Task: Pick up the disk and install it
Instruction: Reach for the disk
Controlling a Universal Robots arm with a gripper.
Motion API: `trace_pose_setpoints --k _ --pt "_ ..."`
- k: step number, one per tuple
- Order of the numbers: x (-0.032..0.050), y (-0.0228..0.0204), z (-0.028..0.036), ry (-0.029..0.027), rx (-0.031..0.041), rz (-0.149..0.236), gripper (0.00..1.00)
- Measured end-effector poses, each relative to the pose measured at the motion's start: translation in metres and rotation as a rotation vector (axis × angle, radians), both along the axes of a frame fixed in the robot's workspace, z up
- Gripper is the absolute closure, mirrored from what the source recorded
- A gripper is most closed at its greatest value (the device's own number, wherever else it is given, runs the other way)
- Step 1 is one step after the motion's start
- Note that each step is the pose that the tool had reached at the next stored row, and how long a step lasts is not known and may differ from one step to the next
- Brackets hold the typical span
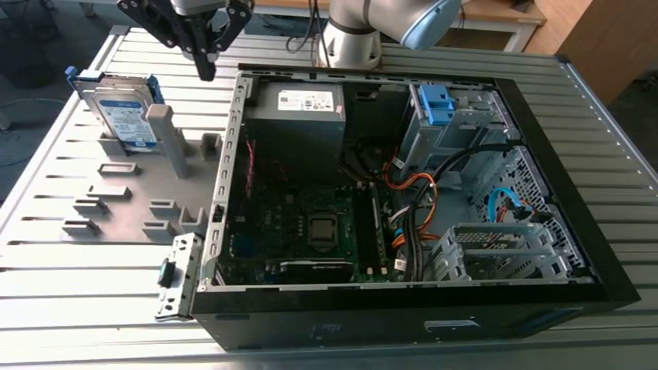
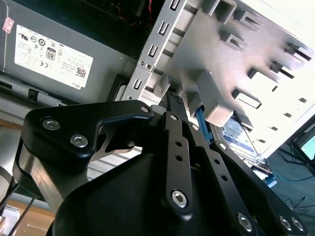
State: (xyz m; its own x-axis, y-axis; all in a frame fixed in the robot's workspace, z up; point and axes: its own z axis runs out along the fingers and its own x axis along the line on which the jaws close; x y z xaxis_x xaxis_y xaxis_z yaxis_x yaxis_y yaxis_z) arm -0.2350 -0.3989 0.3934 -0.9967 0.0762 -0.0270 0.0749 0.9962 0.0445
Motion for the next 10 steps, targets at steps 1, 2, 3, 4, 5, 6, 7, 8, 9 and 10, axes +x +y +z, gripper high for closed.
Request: trace_pose_setpoints --k 1,2,3,4,5,6,7,8,9,10 --pt "-0.0014 0.0 -0.0001 -0.0001 0.0001 0.0 0.89" --pt "-0.0027 0.0 0.0 -0.0001 0.0001 0.0 0.89" --pt "-0.0041 0.0 0.0 -0.0001 0.0001 0.0 0.89" --pt "-0.0053 0.0 0.0 -0.0001 0.0 0.0 0.89" --pt "-0.0065 0.0 0.0 -0.0001 0.0001 0.0 0.89" --pt "-0.0078 0.0 0.0 -0.0001 0.0001 0.0 0.89" --pt "-0.009 0.0 0.0 -0.0001 0.0001 0.0 0.89" --pt "-0.0102 0.0 0.0 -0.0001 0.0 0.0 0.89" --pt "-0.0114 0.0 -0.0001 -0.0002 0.0001 0.0 0.89" --pt "-0.0128 0.0 -0.0001 -0.0002 0.0001 0.0 0.89"
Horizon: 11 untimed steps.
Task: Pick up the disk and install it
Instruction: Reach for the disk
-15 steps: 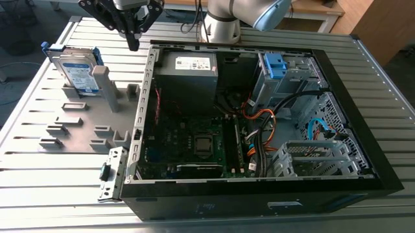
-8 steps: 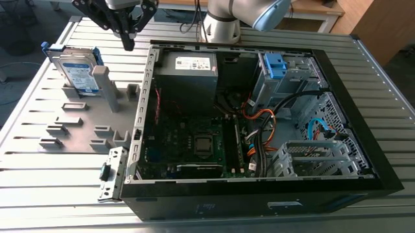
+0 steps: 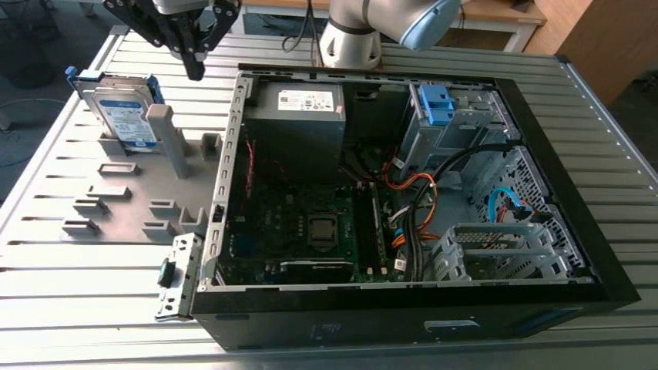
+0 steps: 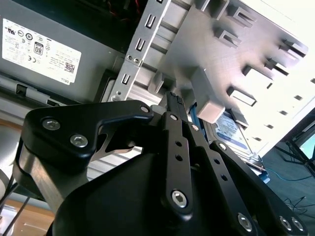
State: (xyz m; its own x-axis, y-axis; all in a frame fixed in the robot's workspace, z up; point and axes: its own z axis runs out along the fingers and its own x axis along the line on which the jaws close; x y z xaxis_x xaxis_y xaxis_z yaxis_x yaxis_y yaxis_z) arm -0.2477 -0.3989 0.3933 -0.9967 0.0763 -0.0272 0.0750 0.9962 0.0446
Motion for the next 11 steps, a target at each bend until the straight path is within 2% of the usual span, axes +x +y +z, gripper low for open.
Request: trace_pose_setpoints --k 11 --pt "-0.013 0.0 0.0 0.0 0.0 0.0 0.89"
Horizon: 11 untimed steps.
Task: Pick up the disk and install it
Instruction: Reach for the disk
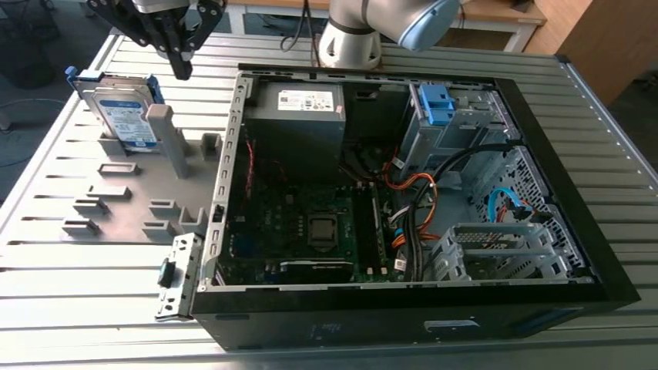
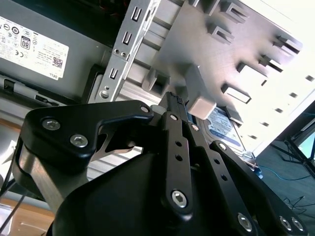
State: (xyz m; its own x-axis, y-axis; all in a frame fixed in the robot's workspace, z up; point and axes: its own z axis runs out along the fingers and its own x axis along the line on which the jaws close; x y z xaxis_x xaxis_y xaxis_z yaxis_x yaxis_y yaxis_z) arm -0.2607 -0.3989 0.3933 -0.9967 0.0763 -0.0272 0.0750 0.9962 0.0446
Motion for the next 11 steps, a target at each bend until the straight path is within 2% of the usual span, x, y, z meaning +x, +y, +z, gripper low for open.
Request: trace_pose_setpoints --k 11 --pt "-0.0126 0.0 0.0 0.0 0.0 0.0 0.89"
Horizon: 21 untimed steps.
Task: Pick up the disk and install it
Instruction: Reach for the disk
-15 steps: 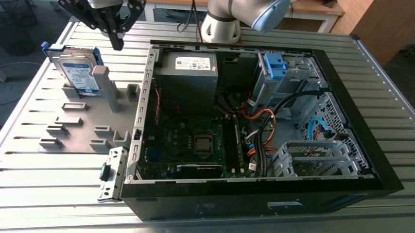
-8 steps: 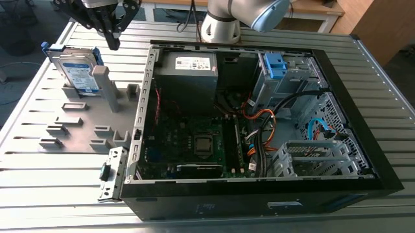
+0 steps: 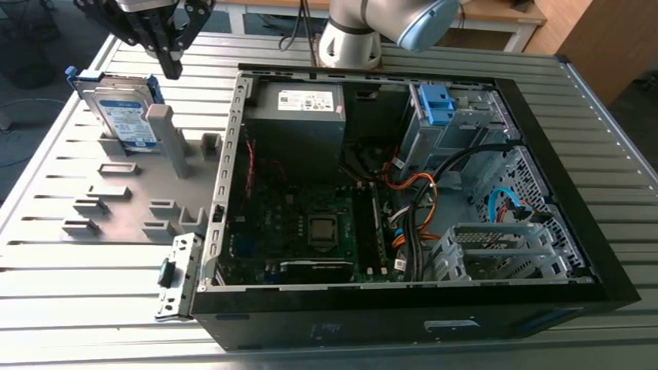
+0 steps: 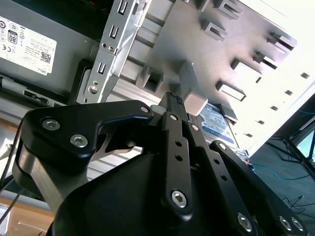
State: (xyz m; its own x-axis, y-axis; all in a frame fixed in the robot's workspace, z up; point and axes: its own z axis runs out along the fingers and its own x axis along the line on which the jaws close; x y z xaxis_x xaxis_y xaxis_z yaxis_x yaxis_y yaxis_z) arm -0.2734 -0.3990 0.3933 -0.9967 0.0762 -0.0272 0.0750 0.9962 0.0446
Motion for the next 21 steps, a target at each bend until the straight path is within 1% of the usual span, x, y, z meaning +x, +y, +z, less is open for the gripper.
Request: trace_pose_setpoints --k 21 --pt "-0.026 0.0 0.0001 0.0001 -0.0001 0.0 0.89"
